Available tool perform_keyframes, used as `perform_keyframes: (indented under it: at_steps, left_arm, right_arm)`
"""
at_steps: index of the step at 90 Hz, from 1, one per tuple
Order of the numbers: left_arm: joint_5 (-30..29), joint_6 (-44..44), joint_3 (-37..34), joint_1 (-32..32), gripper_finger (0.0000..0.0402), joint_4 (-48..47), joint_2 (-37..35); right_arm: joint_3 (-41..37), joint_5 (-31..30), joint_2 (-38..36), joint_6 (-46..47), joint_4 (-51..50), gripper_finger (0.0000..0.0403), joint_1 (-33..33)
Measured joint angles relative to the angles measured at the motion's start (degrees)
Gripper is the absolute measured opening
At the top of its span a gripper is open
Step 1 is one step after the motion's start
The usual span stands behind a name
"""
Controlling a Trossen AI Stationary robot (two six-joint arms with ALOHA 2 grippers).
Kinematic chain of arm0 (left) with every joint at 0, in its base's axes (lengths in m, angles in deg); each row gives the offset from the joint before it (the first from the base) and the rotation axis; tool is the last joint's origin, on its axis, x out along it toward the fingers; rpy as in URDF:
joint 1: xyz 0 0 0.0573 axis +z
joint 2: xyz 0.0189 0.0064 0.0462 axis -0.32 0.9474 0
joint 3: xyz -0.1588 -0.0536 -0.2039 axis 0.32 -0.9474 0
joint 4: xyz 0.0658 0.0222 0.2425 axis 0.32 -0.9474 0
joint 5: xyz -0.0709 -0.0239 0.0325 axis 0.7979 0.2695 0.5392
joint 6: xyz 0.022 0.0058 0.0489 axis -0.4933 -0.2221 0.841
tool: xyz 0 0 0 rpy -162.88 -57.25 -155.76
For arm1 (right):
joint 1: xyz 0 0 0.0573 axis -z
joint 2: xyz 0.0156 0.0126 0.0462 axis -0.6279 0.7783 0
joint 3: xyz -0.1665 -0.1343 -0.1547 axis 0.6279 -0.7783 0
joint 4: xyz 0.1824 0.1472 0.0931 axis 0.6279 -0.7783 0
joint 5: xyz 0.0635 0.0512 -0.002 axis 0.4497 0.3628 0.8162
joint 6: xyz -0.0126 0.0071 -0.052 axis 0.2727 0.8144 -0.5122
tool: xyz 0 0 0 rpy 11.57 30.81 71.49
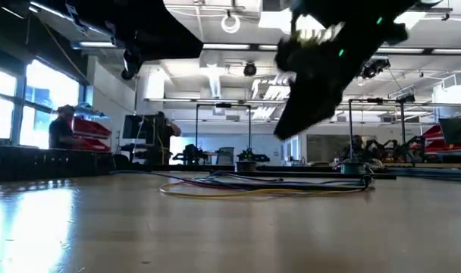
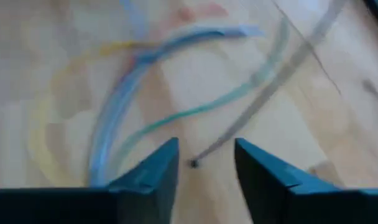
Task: Ziptie cables
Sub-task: Insert the cable zip tie into the cable wires
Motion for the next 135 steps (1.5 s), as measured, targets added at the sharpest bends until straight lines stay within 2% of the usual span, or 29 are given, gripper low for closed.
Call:
perform_keyframes:
  at_steps: [14, 30, 50, 65, 71, 93, 110, 125, 135]
  left_arm:
    - [-0.1, -0.4, 0.0, 0.0, 0.0056, -0.8, 0.0]
    - [-0.1, -2.9, 0.0, 0.0, 0.0055, -3.4, 0.0]
    - [-0.1, -4.0, 0.0, 0.0, 0.0055, -4.1, 0.0]
    - [-0.1, -4.5, 0.0, 0.0, 0.0055, -4.1, 0.0]
    - [-0.1, -4.5, 0.0, -0.1, 0.0055, -4.1, 0.0]
    - [0.3, -4.9, 0.0, -0.1, 0.0055, -4.5, 0.0]
    - [1.0, -4.1, 0.0, 0.1, 0.0055, -3.2, 0.7]
    - [6.5, 2.1, 0.2, 1.4, 0.0055, 6.8, 5.9]
    - [7.5, 5.6, 2.3, 2.2, 0.0055, 11.4, 10.4]
  right_arm:
    - [1.4, 2.2, 6.8, 3.7, 0.1, 0.0211, 2.2]
    - [4.2, 2.2, 10.5, 3.4, -0.5, 0.0196, 2.5]
    - [4.8, 2.3, 10.6, 4.6, -4.0, 0.0116, 2.8]
    - [4.9, 2.7, 10.3, 4.2, -6.8, 0.0019, 3.2]
    - [4.8, 2.9, 9.7, 3.6, -7.6, 0.0008, 3.1]
    - [4.4, 1.9, 1.6, 1.8, -12.5, 0.0, 0.8]
    - [4.4, -0.7, -6.4, 0.9, -18.2, 0.0, -4.3]
    - [4.6, -1.2, -13.1, 4.2, -24.7, 0.0, -9.9]
    - [8.8, -1.1, -15.2, 6.9, -36.2, 0.0, -14.5]
